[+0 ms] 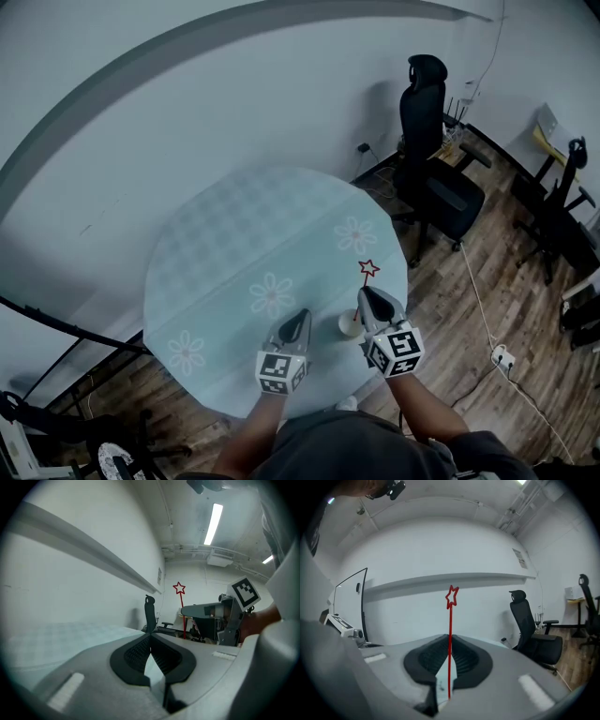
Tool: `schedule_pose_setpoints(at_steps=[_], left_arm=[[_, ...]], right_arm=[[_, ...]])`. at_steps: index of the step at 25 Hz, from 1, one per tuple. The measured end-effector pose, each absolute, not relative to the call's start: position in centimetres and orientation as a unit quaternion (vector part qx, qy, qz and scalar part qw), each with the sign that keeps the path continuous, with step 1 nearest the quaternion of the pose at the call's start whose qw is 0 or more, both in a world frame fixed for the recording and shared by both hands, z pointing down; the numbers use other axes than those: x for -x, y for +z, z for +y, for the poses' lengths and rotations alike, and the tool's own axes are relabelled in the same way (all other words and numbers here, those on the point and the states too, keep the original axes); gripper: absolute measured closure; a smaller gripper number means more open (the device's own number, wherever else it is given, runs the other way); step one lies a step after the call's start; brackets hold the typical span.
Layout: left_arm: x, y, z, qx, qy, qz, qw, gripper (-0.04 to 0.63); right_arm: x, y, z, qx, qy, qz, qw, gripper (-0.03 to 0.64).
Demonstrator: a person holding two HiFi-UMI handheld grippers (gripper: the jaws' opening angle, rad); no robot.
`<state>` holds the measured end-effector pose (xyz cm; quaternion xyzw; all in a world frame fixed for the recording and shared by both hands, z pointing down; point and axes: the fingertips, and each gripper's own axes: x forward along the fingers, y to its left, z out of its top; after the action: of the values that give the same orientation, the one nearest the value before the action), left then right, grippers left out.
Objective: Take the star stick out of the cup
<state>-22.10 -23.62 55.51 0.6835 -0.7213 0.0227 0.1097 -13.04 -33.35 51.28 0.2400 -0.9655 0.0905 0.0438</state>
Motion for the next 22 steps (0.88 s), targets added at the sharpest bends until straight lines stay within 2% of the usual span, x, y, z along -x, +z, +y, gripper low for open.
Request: schedule_pose_setpoints(at_steps=[12,22], left_arm=[[20.8,48.4,-24.2,-0.701,0.031,-0.712,0.014,0.591],[19.0,43.3,-23.8,-0.725,-0.008,-0.688,-0.020,0.591]], right_arm=[[11.0,42.0,-32.4,-0.236,0.016,-0.971,-0.031,0.597],[10.8,40.3,-32.1,-0.245,0.007,-0.968,-0.043,0.597]])
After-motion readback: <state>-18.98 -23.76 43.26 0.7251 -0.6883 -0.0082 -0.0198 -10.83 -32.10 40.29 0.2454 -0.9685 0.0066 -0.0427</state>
